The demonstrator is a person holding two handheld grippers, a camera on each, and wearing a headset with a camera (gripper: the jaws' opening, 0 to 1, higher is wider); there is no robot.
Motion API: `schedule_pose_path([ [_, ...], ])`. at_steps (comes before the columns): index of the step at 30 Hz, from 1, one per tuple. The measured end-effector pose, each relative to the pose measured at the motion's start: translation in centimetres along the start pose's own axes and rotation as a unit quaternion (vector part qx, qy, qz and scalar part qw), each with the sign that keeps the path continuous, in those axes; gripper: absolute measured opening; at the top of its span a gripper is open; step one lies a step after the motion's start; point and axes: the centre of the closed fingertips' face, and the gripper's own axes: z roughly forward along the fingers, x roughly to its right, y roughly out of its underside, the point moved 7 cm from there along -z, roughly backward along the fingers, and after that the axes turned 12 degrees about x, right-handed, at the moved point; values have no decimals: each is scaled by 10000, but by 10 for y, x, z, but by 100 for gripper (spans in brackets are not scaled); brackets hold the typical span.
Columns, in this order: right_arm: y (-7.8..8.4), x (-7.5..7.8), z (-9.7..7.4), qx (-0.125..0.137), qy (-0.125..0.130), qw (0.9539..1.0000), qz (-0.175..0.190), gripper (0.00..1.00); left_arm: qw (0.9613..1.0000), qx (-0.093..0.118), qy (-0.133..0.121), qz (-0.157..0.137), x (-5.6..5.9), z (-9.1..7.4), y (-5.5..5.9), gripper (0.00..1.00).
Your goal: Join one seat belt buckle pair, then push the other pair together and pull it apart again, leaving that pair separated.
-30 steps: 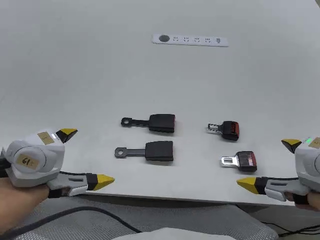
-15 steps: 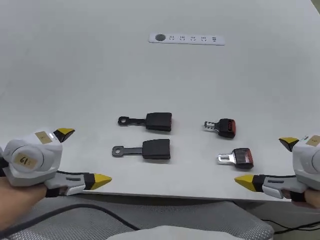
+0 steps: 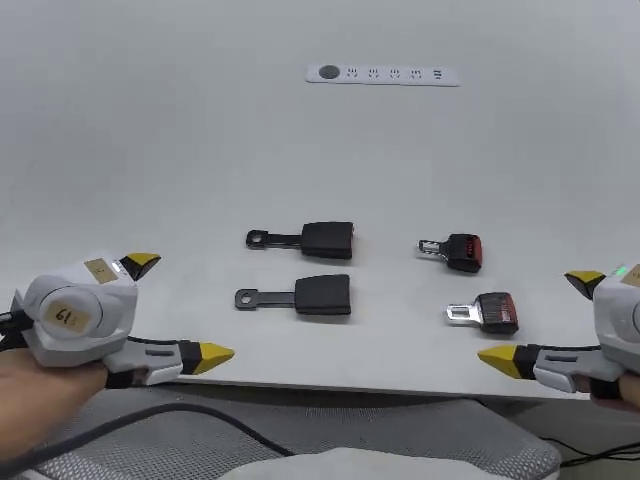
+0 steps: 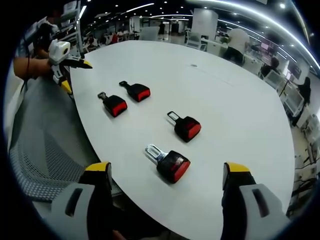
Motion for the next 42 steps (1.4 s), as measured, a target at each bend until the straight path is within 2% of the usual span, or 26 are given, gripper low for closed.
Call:
schedule_pose_path([
  [3,1,2,0,-112,-38,9997,-234,88,10000,-10,7,1,1,0,0,96],
  [16,1,3,5,-87,-99,9993,-336,84,10000,-37,53,-24,1,1,1,95],
  [30,-8,3,4,-123,-114,9991,-394,82,9999,-23,130,-30,1,1,2,95],
  [36,-9,4,7,-106,-161,9988,-454,81,9996,-100,195,194,4,-1,0,91],
  [42,-11,2,8,-109,-229,9984,-511,81,9992,-168,204,295,1,-4,-1,86],
])
